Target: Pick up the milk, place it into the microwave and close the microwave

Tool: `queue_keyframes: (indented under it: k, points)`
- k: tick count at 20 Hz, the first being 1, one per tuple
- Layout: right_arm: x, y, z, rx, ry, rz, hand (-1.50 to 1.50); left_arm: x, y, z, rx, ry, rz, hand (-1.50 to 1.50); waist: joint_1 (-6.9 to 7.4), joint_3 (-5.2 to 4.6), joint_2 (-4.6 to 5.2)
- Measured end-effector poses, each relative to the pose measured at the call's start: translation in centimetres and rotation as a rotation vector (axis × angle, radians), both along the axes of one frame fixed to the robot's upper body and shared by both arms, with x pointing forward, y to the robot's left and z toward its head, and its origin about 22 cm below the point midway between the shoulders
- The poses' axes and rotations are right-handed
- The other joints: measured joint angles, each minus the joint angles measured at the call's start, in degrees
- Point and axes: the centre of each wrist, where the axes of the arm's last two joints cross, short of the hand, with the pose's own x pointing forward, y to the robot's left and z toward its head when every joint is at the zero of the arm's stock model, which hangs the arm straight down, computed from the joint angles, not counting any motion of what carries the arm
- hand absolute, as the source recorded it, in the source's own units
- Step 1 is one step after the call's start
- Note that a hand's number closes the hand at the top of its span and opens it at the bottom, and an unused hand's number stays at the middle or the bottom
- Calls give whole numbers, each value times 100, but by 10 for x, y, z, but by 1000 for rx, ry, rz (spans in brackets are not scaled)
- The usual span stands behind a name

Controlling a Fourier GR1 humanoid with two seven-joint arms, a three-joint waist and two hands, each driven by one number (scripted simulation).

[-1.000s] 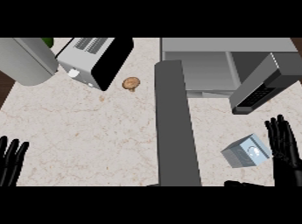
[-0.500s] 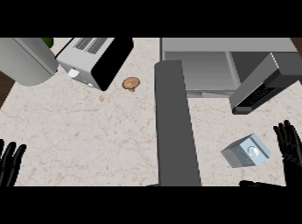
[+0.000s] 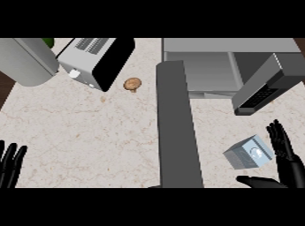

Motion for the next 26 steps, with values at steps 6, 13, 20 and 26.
queue_keyframes:
  k: [6, 13, 20, 26]
  points:
    - [6, -14, -25, -13, 30, -9, -150, -4, 0, -5, 4, 1, 6, -150, 13, -1, 1]
    - [17, -20, -39, 16, 78, 44, -150, 2, 10, -2, 12, 1, 12, -150, 9, 1, 3]
    - [13, -21, -60, 66, 114, 73, -150, 1, 7, -9, 4, 2, 17, -150, 13, 1, 4]
    - [20, -14, -70, 77, 111, 56, -150, -2, 8, -6, -1, 2, 5, -150, 22, 2, 4]
